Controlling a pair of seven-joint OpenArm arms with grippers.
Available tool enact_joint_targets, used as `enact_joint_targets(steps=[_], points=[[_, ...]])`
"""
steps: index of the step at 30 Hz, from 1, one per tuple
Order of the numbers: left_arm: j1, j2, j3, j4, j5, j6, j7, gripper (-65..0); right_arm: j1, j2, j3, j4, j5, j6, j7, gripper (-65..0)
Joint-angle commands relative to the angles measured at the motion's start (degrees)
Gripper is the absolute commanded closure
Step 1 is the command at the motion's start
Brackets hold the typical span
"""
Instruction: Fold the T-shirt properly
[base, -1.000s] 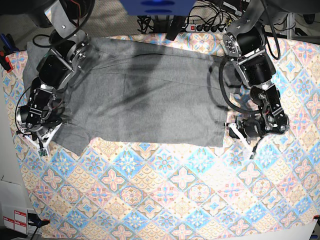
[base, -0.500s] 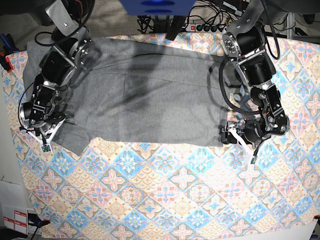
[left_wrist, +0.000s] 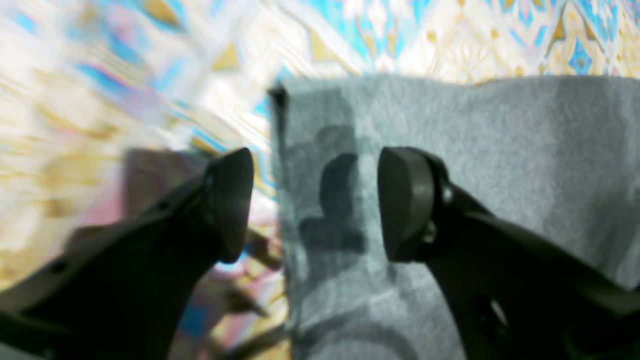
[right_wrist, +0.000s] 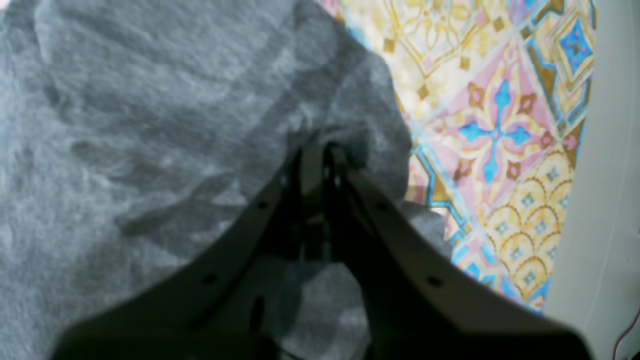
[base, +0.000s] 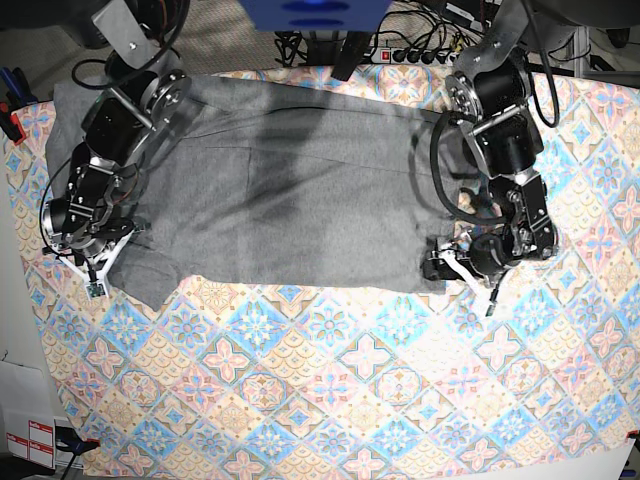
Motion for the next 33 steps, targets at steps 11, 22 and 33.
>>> enact_joint_targets(steps=[11,22,33], points=[[-6.48,-2.67,0.32,-16.47,-1.05,-0.34,-10.07,-36.5,0.14,0.88,-0.4,4.16,0.18,-0.27,0.75,-1.2],[-7.45,-2.94,9.99,-21.31,-1.58,-0.34,-12.44,-3.2,0.14,0.88,-0.31,4.24,0.18,-0.27,0.57,-1.1],[-7.45,-6.72,8.4,-21.22,-5.97,-0.34,-11.74,-2.4,0.23,-0.71,4.79,7.94,0.44,-0.35,3.21,-1.1]])
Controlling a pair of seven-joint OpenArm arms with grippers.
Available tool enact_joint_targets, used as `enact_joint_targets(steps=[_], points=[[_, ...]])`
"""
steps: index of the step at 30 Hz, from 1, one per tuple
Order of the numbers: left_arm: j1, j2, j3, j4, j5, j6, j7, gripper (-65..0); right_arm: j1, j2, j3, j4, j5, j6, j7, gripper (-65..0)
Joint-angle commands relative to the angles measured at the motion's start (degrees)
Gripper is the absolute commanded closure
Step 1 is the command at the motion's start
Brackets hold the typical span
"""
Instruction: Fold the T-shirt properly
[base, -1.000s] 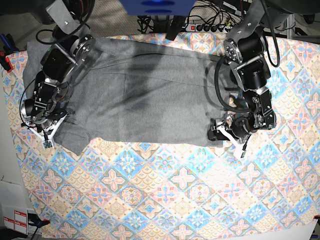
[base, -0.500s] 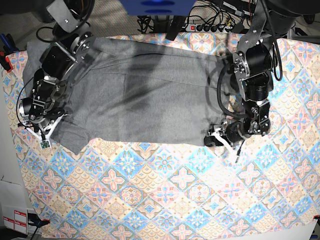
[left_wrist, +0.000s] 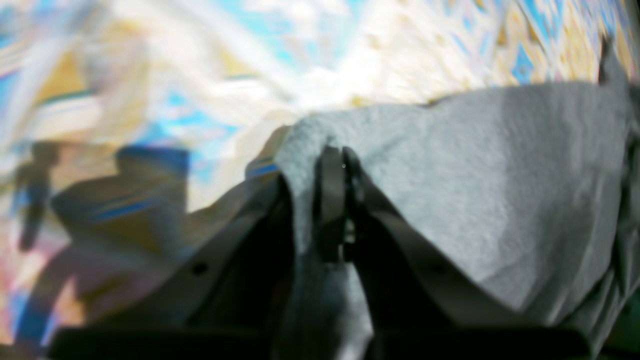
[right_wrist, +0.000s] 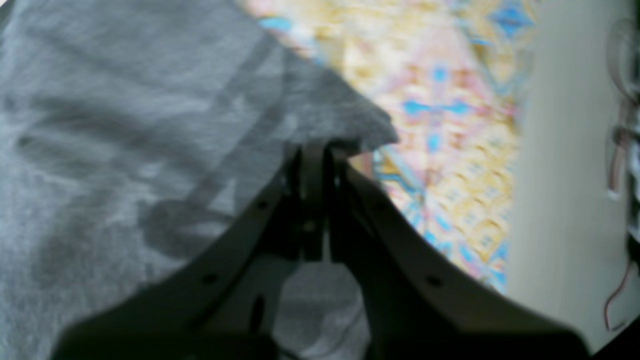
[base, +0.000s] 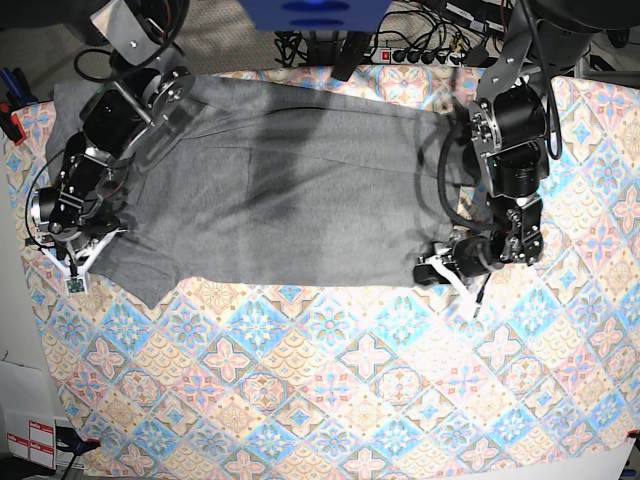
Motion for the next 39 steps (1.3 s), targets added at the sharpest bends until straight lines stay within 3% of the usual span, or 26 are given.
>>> enact_joint_targets(steps=[1,9,17,20,27,32,39], points=[[-1.2,-1.14,0.08,0.5,0.08,0.56,1.21,-2.4,1.54,0.43,-0.13,1.42,0.68,-0.29,1.59,-1.1],[-1.2,-1.5,-0.1,0.59,-0.01,0.56,3.05,-2.4,1.45,-1.59,3.82,1.95,1.12,-0.29,2.38,-1.1],[-1.11,-1.5,-0.1,2.0,0.08,0.56,3.05,-2.3,-1.1,-5.2,8.57,6.26,1.03,-0.29,9.07,-1.1],[2.23,-1.23,0.17,9.91,-0.01,0.56,4.64,-2.2,-1.98,-6.08,9.54,7.84,1.03,-0.29,10.56,-1.1],[10.93,1.41,0.34,42.0,-2.56,0.56,16.68,-2.2,-2.15,-6.43,12.35,8.98,1.73,-0.29,11.53,-1.1],[11.9,1.41,0.25,46.31,-3.08,0.56,19.93,-2.2,-2.24,-6.43,12.62,9.07,1.91,-0.29,11.26,-1.1],[16.29,1.58,0.34,50.53,-3.17,0.56,19.76,-2.2,-6.64,-7.57,13.41,14.43,3.76,-0.02,11.18,-1.1]])
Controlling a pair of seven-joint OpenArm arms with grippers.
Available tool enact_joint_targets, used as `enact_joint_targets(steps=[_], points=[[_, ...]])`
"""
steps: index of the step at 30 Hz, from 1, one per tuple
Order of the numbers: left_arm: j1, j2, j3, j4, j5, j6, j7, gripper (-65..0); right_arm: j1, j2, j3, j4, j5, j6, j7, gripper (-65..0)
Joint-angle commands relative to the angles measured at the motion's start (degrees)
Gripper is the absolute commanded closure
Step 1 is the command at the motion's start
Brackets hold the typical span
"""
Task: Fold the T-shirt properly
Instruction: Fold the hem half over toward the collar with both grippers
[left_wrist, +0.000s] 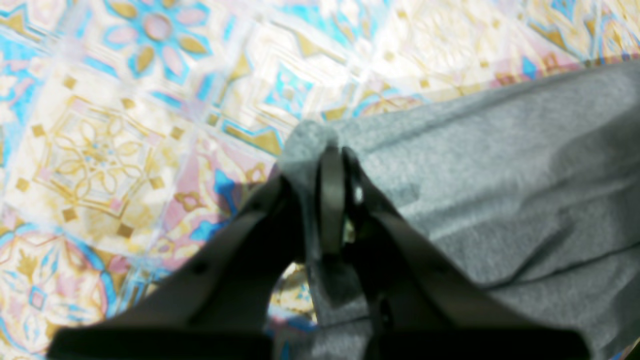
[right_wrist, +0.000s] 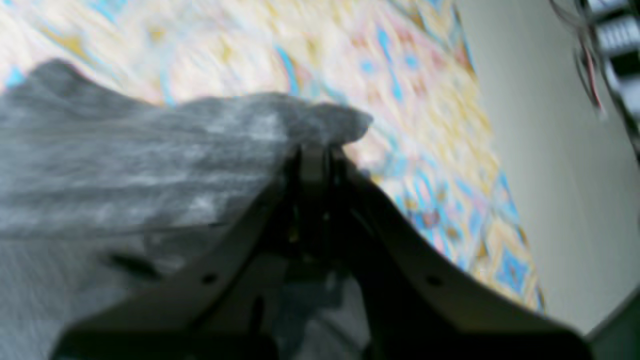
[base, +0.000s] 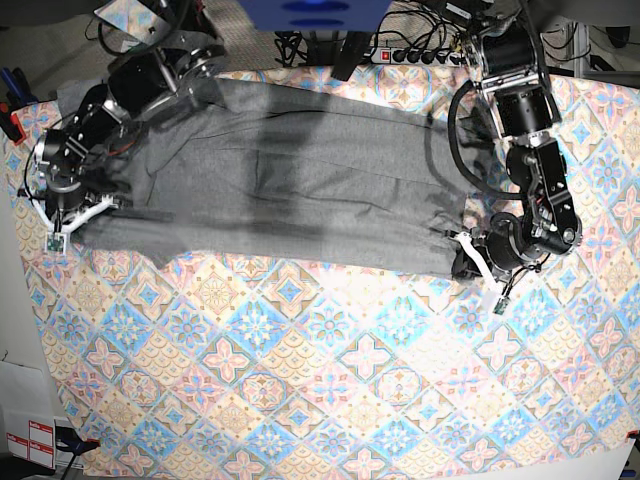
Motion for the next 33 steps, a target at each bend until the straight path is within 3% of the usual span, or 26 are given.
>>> enact_joint_targets(steps=[1,17,23,33], points=[[-0.68,-0.54,-0.07,2.56,-0.61,0.12,-1.05,-2.2,0.0,0.89,-0.21,2.0,1.62,-0.51,1.51,-1.1],[6.79,-0.89,-0.07,8.01,-0.7,0.12,-1.23,-2.2,-11.34,0.71,1.46,10.18,10.58,-0.51,1.43,-1.1],[11.01,-0.89,0.63,15.13,-0.61,0.12,-0.96,-2.1,-11.87,-0.52,5.42,10.53,10.85,-0.42,1.43,-1.1],[15.67,-1.15,1.51,15.74,-0.44,0.12,-1.31,-2.1,-17.49,-2.37,5.77,10.53,11.46,-0.42,1.87,-1.1]])
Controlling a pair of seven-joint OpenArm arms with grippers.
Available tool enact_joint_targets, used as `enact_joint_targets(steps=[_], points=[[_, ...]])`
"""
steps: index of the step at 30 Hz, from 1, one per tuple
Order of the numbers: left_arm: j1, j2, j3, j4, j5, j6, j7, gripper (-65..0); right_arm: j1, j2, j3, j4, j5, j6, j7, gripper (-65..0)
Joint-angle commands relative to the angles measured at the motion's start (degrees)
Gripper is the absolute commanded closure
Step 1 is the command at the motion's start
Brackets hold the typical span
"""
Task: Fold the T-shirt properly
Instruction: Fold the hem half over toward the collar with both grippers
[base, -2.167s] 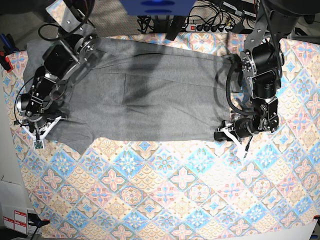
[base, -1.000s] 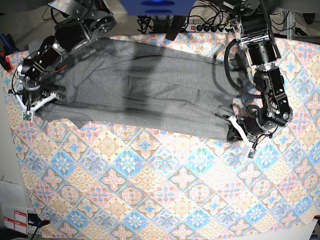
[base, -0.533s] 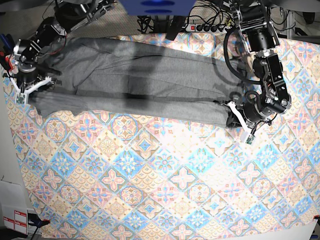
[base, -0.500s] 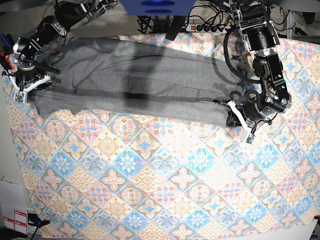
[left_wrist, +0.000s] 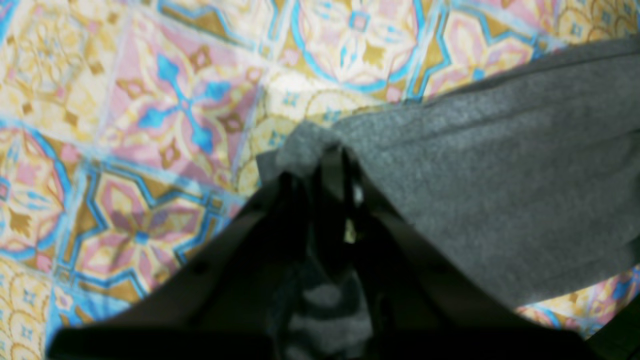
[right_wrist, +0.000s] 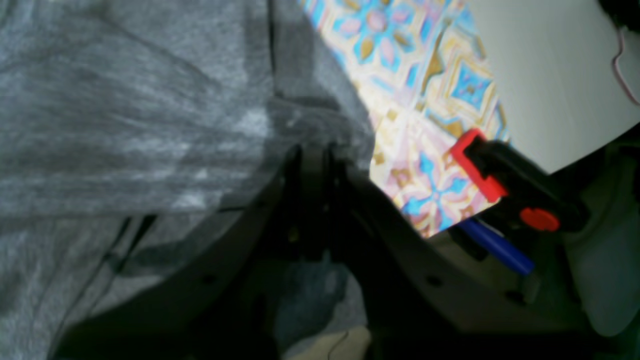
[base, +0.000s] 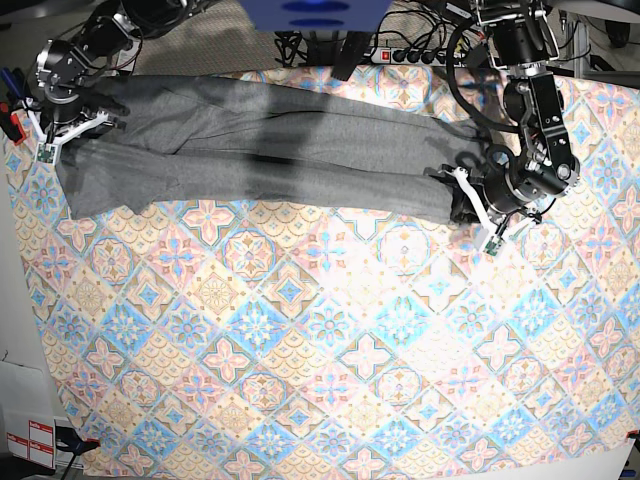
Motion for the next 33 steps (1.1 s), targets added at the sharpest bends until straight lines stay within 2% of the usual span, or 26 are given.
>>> enact_joint_targets(steps=[1,5,11,13,15,21,23,26,29,33], points=[[-0.68,-1.49,-0.39,1.16,-0.55,0.32,-0.94,-2.1,-0.1,0.85,1.4,1.26,1.74,-1.03,1.39,-1.1],[0.55,-2.63,-0.48,1.08,-0.55,0.32,-0.94,-2.1,-0.36,0.85,4.04,1.26,3.24,-0.94,1.3,-1.1],[1.69,-3.95,-0.39,1.08,-0.28,0.32,-1.03,-2.1,-1.94,0.85,4.04,1.26,3.32,-0.77,1.03,-1.1],[2.31,-4.04,-0.39,0.99,-0.2,0.32,-1.03,-2.1,-2.82,0.85,3.78,1.0,3.32,1.52,1.03,-1.1],[2.4,-4.04,-0.39,0.99,-0.02,0.32,-1.03,-2.3,-2.91,0.85,3.78,0.73,3.15,1.65,0.95,-1.2],[3.89,-4.04,-0.48,0.81,0.16,0.32,-0.77,-3.2,-2.65,-0.12,3.86,0.65,-2.92,1.65,0.95,-2.9],[4.42,-4.04,-0.48,0.81,0.16,0.32,-0.77,-7.4,-2.73,-0.3,3.86,0.91,-3.45,1.65,0.95,-6.4],[5.74,-4.04,-0.66,0.72,0.07,0.32,-0.94,-19.3,-3.0,-0.38,3.86,0.91,-3.53,1.65,0.95,-14.6],[6.44,-3.95,-3.21,0.72,0.07,0.32,-0.94,-27.8,-3.0,-0.38,3.86,0.91,-3.53,1.65,1.03,-22.8],[6.62,-3.6,-7.25,0.72,0.07,0.32,-0.94,-31.9,-3.0,-0.38,3.95,1.17,-3.53,1.65,1.39,-30.3]])
